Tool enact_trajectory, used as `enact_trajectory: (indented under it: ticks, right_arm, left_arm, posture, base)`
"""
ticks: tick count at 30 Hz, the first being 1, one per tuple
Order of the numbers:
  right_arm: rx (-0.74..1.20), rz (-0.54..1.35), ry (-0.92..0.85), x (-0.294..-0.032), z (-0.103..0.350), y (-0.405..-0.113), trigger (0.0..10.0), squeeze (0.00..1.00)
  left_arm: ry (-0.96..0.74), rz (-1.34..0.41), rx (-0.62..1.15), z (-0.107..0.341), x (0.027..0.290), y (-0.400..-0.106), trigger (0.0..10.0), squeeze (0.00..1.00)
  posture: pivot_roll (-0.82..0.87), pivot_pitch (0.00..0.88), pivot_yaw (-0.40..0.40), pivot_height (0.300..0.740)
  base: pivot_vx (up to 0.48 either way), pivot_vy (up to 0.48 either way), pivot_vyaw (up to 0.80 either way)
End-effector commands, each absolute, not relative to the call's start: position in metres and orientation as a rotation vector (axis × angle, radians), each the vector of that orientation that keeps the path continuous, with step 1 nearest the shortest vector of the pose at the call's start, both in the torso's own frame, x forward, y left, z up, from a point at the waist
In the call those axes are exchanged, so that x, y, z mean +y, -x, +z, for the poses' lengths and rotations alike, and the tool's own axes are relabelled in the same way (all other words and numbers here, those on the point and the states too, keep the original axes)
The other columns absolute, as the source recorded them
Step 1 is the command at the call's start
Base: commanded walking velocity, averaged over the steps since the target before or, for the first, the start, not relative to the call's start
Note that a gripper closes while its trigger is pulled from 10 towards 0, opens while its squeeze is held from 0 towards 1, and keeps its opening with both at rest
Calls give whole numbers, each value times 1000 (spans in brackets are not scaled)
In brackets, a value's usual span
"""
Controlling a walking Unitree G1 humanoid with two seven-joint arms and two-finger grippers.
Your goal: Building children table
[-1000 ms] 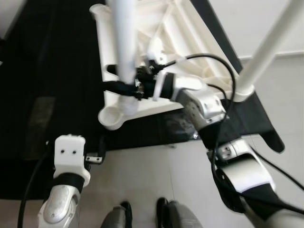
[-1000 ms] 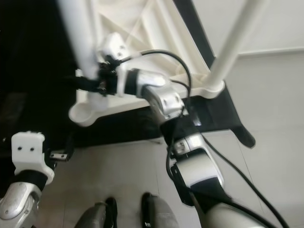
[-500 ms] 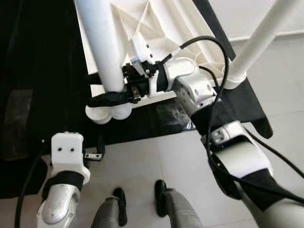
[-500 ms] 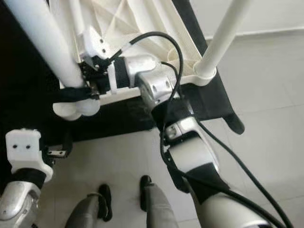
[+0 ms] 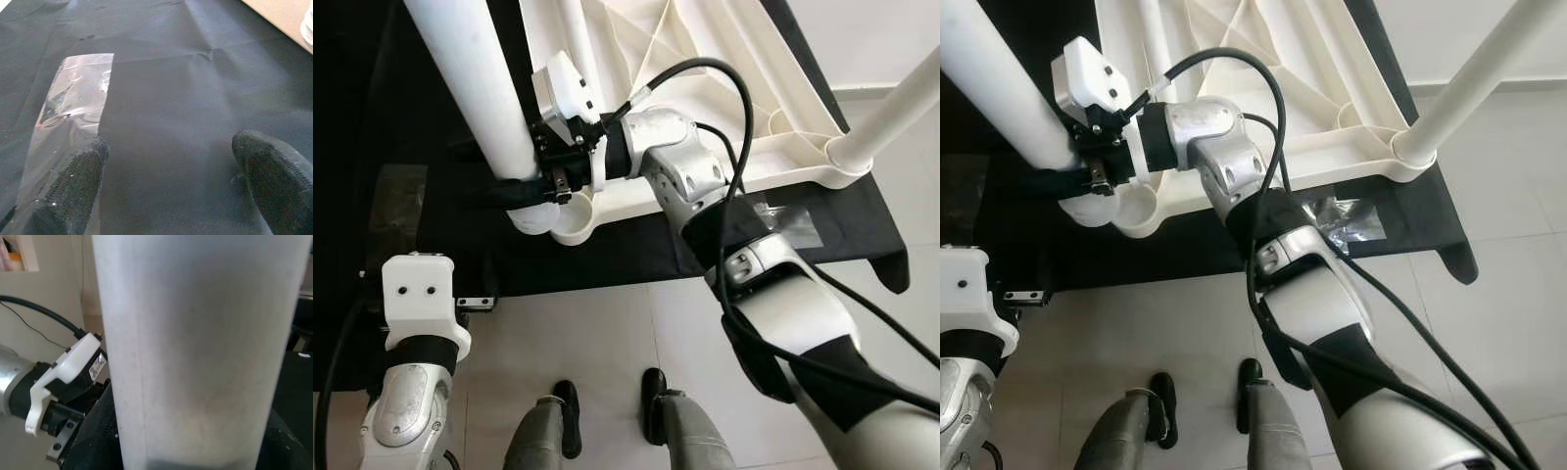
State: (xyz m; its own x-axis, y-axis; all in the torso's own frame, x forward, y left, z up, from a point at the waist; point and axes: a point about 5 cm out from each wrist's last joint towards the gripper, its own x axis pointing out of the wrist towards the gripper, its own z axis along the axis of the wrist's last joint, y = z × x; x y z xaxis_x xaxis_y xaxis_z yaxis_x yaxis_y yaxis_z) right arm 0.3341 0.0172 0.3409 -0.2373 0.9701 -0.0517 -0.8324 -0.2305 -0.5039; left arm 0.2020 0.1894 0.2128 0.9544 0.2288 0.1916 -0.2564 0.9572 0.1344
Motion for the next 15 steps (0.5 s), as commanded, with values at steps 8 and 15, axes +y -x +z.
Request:
enact_trajectory:
  ticks: [8,15]
  right_arm:
    - [-383,1883,485,9,332,-335,10000,0]
    - [-356,1908,435,2,328,-339,10000,0]
  left_arm:
    - [-180,262,-140,209,188,-195,10000,0]
    - [-184,264,-117,206,185,-192,10000,0]
  posture:
    - [2,440,-67,740]
    - [10,460,-67,740]
  base:
    - [0,0,0]
    - [0,0,0]
